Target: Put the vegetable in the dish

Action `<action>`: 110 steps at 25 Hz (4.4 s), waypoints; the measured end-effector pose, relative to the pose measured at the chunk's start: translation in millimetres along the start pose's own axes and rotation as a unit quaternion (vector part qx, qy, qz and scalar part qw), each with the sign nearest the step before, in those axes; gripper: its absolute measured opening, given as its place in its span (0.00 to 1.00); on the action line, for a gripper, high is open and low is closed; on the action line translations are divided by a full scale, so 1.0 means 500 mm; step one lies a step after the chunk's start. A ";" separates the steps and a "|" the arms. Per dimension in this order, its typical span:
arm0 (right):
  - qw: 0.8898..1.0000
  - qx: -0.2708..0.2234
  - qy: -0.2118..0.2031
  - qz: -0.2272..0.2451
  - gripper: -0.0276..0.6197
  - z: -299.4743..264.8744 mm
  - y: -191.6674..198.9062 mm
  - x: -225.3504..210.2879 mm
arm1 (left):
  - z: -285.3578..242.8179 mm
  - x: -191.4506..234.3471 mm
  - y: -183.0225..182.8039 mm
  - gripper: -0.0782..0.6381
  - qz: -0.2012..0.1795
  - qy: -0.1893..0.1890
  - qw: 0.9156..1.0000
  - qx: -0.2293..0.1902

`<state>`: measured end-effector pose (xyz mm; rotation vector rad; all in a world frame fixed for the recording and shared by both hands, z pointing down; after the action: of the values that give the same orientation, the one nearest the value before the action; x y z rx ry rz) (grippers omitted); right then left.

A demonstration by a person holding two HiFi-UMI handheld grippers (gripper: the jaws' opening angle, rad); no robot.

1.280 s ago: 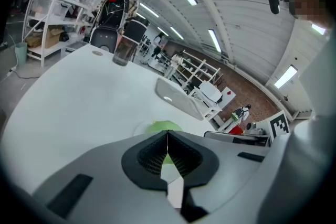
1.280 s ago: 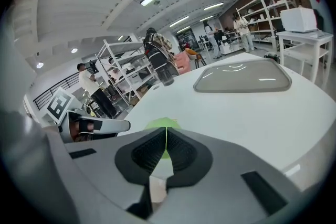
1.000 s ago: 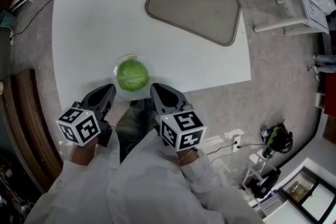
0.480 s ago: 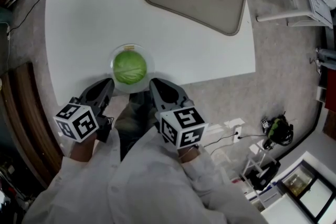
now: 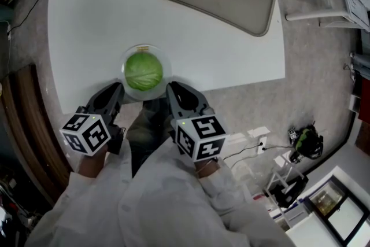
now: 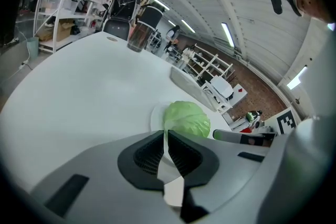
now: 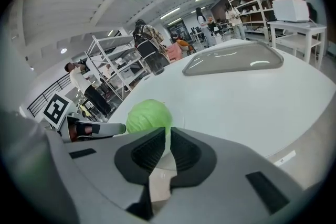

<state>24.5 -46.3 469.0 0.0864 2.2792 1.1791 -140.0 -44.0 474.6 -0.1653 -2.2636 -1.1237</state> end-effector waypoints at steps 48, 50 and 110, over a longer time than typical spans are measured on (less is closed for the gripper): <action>0.998 0.042 0.035 -0.007 0.22 -0.037 0.038 -0.009 | -0.003 0.015 0.019 0.30 0.032 -0.035 0.998 0.045; 0.998 0.041 0.036 -0.009 0.22 -0.038 0.039 -0.009 | -0.004 0.016 0.021 0.30 0.032 -0.036 0.998 0.042; 0.993 0.029 0.076 -0.090 0.16 -0.030 0.052 -0.013 | -0.007 0.028 0.038 0.18 0.125 -0.019 0.991 0.039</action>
<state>17.0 -43.5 498.6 -0.1893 2.3970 1.0584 -142.8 -36.9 497.1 -0.4303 -2.2416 -0.9056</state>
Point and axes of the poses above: the fingertips, and each gripper's own axes: z backward along the fingers, x to its left, y out of its underside, the point moved 3 cm from there along z, backward along the fingers, and after that the axes turned 15 degrees about -x, right-handed, at the moved point
